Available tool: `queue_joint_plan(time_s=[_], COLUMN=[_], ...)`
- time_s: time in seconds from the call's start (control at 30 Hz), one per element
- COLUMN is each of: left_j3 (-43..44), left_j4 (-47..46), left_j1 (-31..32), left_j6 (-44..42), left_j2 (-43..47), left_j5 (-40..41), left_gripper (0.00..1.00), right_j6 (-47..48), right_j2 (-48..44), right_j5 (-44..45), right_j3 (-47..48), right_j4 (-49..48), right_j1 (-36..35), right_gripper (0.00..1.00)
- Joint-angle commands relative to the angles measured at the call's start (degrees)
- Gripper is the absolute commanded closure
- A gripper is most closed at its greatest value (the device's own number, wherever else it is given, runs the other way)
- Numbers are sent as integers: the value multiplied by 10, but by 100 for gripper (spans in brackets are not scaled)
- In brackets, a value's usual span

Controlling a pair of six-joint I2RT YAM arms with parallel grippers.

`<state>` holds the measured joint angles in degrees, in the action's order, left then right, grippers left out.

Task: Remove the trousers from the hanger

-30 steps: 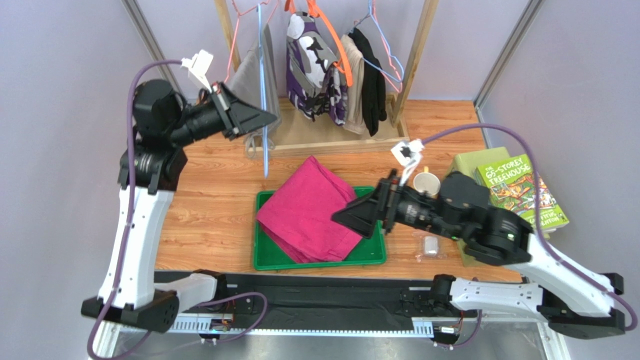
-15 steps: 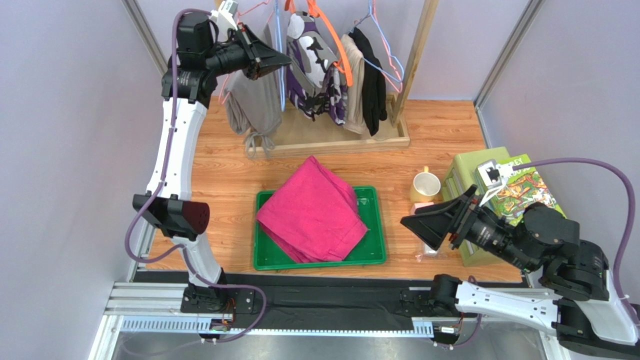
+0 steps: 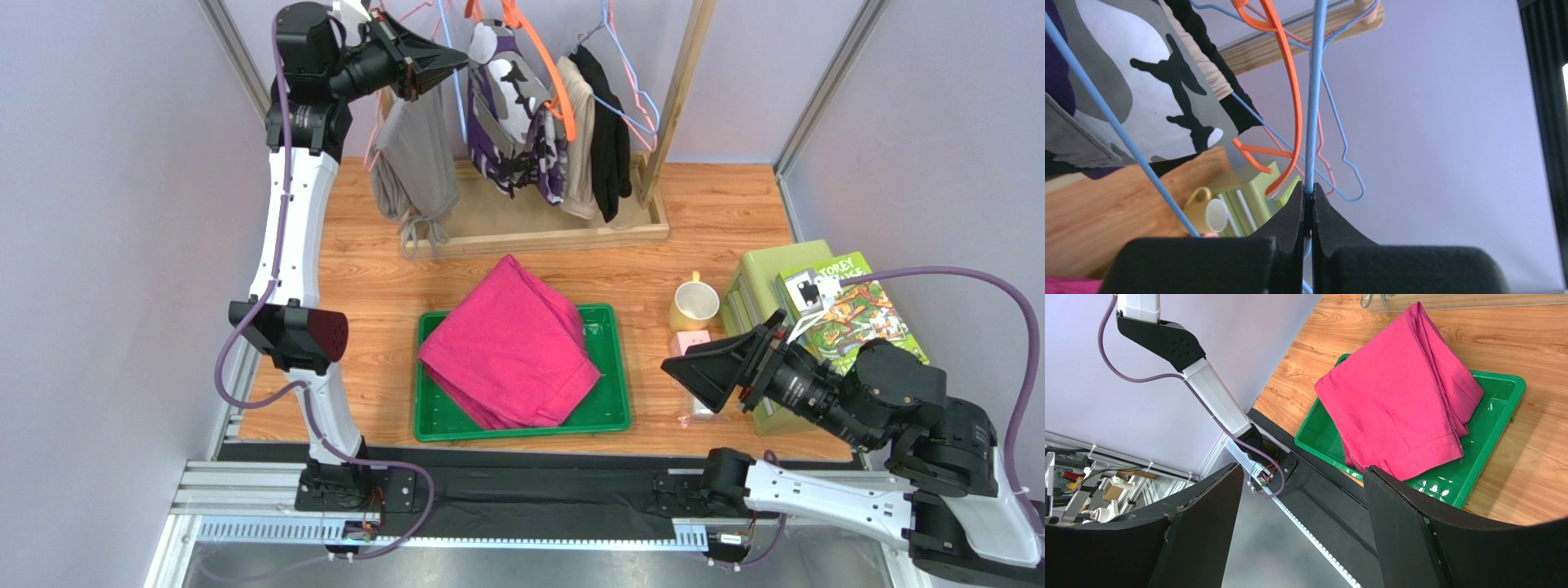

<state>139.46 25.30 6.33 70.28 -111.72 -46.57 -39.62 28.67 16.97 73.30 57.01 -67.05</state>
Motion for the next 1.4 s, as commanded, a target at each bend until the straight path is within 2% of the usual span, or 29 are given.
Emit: queue_joint_plan(time_s=[0.0, 0.27, 0.47, 0.73, 0.8, 0.83, 0.9, 0.93, 1.0, 1.03, 1.2, 1.23, 1.37], left_j3=[-10, -11, -45, -104, -105, -105, -105, -108, -114, -126, -148, -149, -164], left_j4=[5, 10, 46, 47, 58, 63, 85, 93, 110, 112, 146, 157, 234], left_j1=[-3, -3, -2, -2, -2, -2, -2, -2, -2, -2, -2, -2, -1], left_j6=[101, 133, 89, 45, 22, 12, -18, -28, -52, -59, -135, -151, -246], left_j2=[9, -4, 22, 53, 62, 66, 75, 84, 95, 109, 164, 174, 229], left_j5=[-13, -12, 2, -12, -7, -5, 6, 10, 20, 20, 34, 39, 80], left_gripper=[100, 100, 100, 100, 93, 79, 68, 57, 48, 38, 4, 1, 1], right_j6=[-9, -13, -20, -23, -24, -26, -28, -30, -31, -33, -37, -40, -60], right_j2=[-5, 1, 4, 15, 17, 17, 20, 22, 24, 26, 37, 39, 53], right_j5=[-1, -10, -14, -14, -13, -10, -7, -7, -5, -3, 11, 21, 53], right_j3=[-7, -18, -26, -34, -37, -40, -45, -47, -56, -60, -83, -86, -109], right_j4=[-26, -45, -54, -66, -68, -68, -70, -74, -76, -80, -88, -89, -93], right_j1=[0, -1, 0, 0, 0, 0, 0, 0, -1, 0, 0, 0, 0], right_gripper=[23, 24, 24, 24, 24, 24, 24, 24, 24, 24, 23, 23, 22])
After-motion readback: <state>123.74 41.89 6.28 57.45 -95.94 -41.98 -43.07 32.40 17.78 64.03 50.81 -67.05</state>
